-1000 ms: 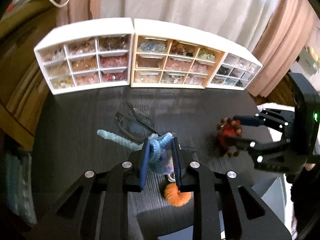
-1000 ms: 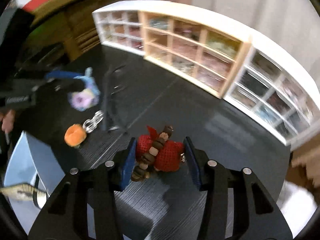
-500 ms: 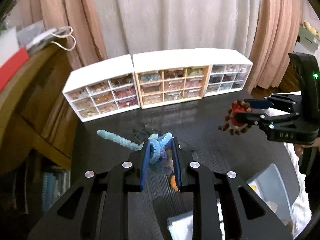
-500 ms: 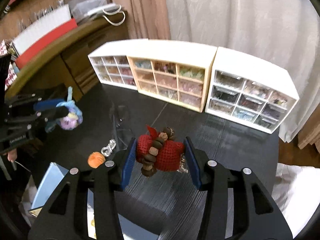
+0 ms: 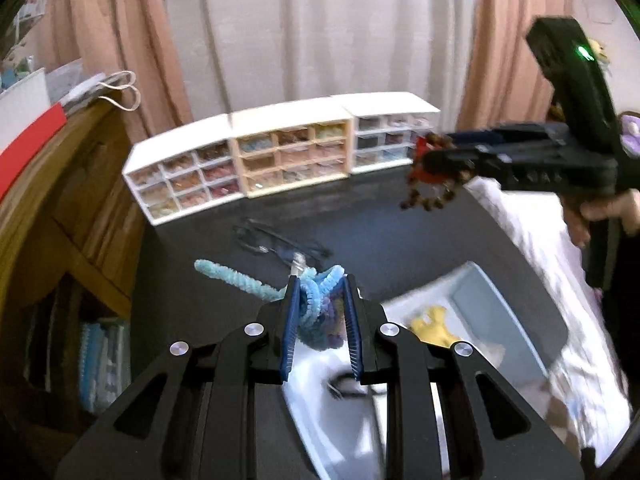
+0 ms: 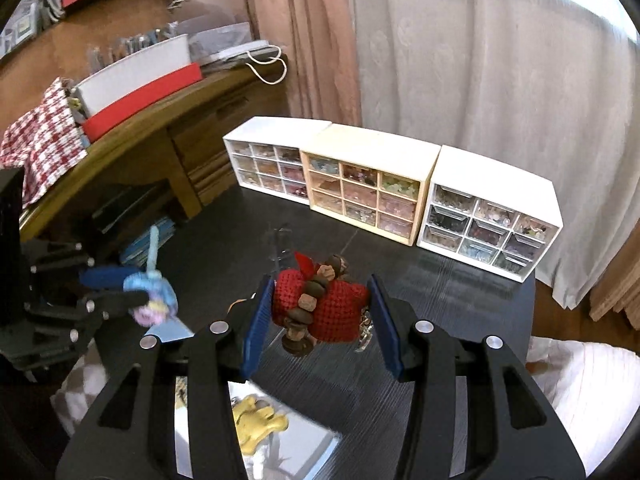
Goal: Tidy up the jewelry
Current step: 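Carry red keychain into box and open right tool while left carries blue plush, then lower blue plush hair tie into box and open left tool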
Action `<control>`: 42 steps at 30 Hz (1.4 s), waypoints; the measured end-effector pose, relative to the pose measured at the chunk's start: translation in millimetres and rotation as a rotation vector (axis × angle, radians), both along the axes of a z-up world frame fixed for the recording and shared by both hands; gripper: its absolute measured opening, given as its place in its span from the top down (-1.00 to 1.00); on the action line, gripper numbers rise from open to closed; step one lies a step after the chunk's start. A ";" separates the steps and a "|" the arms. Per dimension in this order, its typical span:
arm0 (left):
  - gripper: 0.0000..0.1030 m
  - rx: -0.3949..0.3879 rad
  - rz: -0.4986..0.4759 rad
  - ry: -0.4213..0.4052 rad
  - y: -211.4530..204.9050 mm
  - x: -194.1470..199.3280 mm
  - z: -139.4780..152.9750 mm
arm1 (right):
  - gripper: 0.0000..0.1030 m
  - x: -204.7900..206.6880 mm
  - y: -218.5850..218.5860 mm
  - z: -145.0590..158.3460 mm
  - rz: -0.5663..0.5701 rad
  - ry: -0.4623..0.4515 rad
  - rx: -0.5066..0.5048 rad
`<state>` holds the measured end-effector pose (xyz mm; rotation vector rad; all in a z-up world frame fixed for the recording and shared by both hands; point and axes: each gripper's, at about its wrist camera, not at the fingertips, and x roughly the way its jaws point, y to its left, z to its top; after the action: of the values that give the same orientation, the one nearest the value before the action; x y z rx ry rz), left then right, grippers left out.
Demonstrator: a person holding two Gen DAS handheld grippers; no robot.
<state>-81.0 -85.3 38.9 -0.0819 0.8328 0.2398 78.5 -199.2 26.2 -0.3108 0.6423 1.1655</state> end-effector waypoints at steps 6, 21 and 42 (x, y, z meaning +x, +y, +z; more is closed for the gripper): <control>0.57 -0.027 -0.059 0.007 -25.9 -20.6 -2.5 | 0.10 -25.9 -16.9 9.9 0.048 -0.016 0.023; 0.58 -0.057 -0.089 0.164 -41.6 -21.3 -68.7 | 0.10 -95.4 -43.8 -8.0 0.202 0.021 0.004; 0.55 -0.087 -0.088 0.164 -36.2 -21.0 -83.6 | 0.07 -101.5 -48.5 -81.3 0.184 0.084 -0.133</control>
<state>-102.0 -121.5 -44.8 -0.1076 1.0079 0.1284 -23.0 -247.7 -55.0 -0.4429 0.7790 1.3194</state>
